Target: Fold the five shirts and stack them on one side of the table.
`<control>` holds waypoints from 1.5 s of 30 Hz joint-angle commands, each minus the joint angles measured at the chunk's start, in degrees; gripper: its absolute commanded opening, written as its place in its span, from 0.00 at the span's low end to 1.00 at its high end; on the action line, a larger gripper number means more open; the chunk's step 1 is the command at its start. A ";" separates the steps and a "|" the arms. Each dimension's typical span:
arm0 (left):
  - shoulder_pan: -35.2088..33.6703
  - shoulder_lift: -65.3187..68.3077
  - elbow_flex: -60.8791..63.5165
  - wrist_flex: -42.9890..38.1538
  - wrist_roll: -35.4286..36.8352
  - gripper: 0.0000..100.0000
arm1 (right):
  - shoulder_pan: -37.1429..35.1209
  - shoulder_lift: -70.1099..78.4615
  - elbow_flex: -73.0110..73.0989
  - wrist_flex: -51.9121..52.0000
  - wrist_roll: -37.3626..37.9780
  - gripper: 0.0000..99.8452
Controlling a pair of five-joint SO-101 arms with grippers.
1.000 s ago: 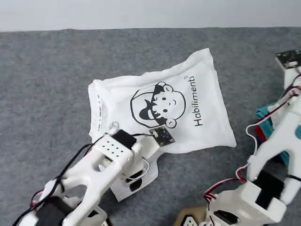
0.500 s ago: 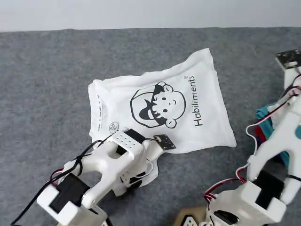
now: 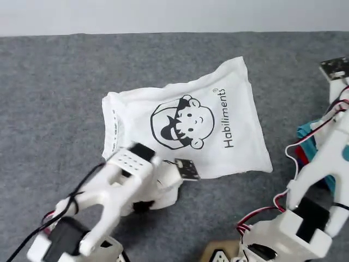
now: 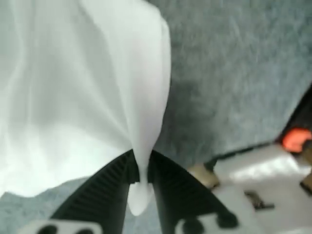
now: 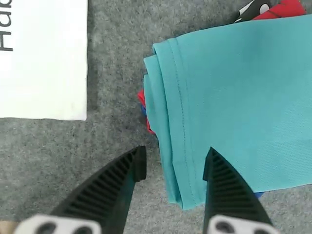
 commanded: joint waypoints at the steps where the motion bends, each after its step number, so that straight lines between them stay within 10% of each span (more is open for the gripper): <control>1: -7.30 -4.48 -1.45 6.15 -9.85 0.00 | 0.13 -2.86 -4.04 -0.31 0.62 0.21; 10: -15.30 -4.66 -2.42 10.46 -19.52 0.00 | 0.13 -2.77 -3.69 -2.33 0.53 0.21; 31: -27.87 -5.19 -12.09 8.18 -13.19 0.11 | -13.58 -2.86 1.93 8.04 -5.27 0.21; 37: -32.88 -5.19 -19.56 8.00 -2.99 0.08 | -21.67 -2.86 5.71 8.31 -21.89 0.20; 45: -39.65 -5.98 -32.04 8.35 13.54 0.00 | -33.63 -2.86 17.49 3.12 -23.30 0.02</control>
